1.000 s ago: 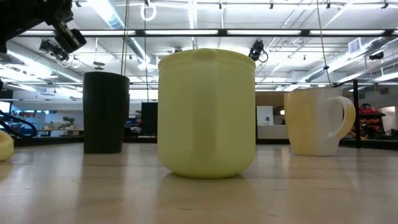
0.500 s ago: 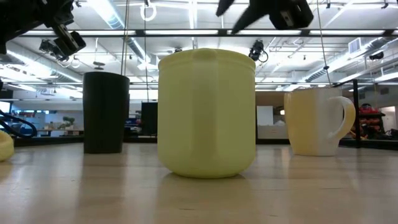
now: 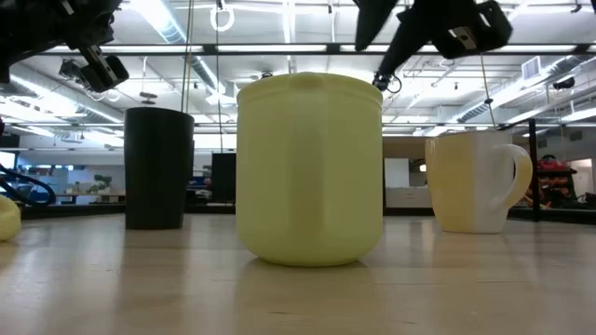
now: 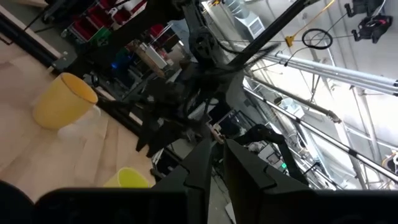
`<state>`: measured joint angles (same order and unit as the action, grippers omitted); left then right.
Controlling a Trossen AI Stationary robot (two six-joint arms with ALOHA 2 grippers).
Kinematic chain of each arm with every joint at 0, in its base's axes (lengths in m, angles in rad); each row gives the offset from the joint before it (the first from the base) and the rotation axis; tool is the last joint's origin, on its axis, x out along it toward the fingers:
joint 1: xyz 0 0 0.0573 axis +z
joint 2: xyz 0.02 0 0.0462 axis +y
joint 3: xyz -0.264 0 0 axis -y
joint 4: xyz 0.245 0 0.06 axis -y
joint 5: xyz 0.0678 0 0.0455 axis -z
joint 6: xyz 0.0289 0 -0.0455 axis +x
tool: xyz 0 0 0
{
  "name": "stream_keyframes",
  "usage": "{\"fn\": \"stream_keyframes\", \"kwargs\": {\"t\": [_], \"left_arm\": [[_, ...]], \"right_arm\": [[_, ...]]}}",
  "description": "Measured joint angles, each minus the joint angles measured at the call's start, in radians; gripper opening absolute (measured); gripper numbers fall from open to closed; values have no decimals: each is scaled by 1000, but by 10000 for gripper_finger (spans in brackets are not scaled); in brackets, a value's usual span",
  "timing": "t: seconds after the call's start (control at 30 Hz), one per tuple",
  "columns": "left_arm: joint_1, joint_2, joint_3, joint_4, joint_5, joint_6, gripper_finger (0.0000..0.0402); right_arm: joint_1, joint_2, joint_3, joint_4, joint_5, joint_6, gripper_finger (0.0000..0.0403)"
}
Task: Stack small to large cups/mugs on shelf
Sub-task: Put the yellow mug on the shelf
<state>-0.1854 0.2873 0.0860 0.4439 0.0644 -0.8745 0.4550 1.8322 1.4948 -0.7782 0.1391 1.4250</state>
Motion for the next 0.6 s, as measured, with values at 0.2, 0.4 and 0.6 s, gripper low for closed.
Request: {"fn": "stream_keyframes", "kwargs": {"t": [0.2,0.4,0.6], "left_arm": [[0,1,-1,-16,0,-5,51],[0,1,-1,-25,0,-5,53],[0,0,-1,-36,0,-12,48]], "right_arm": [[13,25,0,21,1,32,116],[15,60,1,45,1,50,110],[10,78,0,50,9,61,105]]}}
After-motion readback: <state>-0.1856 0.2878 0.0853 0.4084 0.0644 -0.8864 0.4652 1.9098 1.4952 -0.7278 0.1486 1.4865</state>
